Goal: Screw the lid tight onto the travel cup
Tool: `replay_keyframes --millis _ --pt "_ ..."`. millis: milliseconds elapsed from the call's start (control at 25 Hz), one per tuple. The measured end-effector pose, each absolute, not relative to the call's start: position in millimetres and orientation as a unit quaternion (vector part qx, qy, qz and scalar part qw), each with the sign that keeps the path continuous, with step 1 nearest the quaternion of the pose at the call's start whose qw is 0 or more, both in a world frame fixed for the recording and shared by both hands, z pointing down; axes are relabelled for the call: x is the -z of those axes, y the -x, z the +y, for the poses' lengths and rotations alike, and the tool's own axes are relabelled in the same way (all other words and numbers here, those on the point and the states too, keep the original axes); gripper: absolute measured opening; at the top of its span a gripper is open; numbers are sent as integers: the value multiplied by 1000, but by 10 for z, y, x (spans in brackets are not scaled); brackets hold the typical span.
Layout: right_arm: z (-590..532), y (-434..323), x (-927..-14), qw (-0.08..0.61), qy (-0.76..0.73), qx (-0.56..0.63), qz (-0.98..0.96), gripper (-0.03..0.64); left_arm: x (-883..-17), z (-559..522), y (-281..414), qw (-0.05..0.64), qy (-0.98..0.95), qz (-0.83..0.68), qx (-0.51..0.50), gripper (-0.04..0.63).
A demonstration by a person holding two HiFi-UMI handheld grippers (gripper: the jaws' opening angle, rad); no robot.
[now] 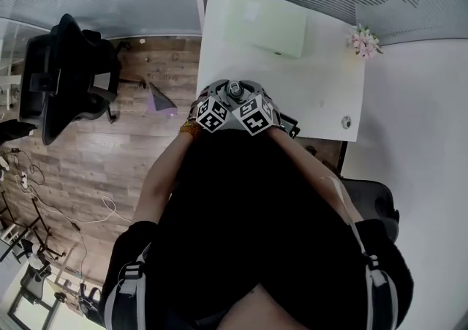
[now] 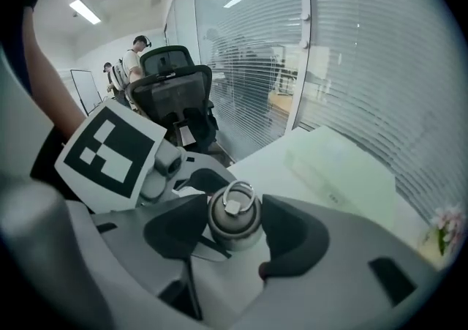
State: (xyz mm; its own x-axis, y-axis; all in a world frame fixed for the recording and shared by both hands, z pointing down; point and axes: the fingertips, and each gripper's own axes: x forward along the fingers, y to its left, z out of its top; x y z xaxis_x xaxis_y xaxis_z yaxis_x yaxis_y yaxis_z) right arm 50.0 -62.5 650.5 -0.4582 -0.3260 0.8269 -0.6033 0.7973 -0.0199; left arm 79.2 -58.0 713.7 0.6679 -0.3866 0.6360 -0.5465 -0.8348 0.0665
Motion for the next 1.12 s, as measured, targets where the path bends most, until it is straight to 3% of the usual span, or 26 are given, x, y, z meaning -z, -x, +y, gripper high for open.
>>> replay_keyframes --millis 240,560,720,880,960,1120 --pt "-607 -448 -6534 460 -183 -117 -861 232 -7161 -582 -780 112 -916 -210 -322 348" --pt "-500 -381 -6545 505 43 -2 -862 232 -7179 -518 -774 50 -917 9 -396 353" --pt "-449 -382 -6555 523 127 49 -841 233 -7180 -498 -774 37 -904 50 -423 354" --pt "-449 -370 -6522 516 99 45 -850 237 -7168 -499 -769 42 -916 4 -400 353" --pt "-450 -345 -6384 475 29 19 -879 273 -7159 -493 -763 65 -922 -51 -379 353" --pt "-414 -351 -6196 408 -123 -84 -901 275 -7142 -532 -691 123 -913 -198 -336 353"
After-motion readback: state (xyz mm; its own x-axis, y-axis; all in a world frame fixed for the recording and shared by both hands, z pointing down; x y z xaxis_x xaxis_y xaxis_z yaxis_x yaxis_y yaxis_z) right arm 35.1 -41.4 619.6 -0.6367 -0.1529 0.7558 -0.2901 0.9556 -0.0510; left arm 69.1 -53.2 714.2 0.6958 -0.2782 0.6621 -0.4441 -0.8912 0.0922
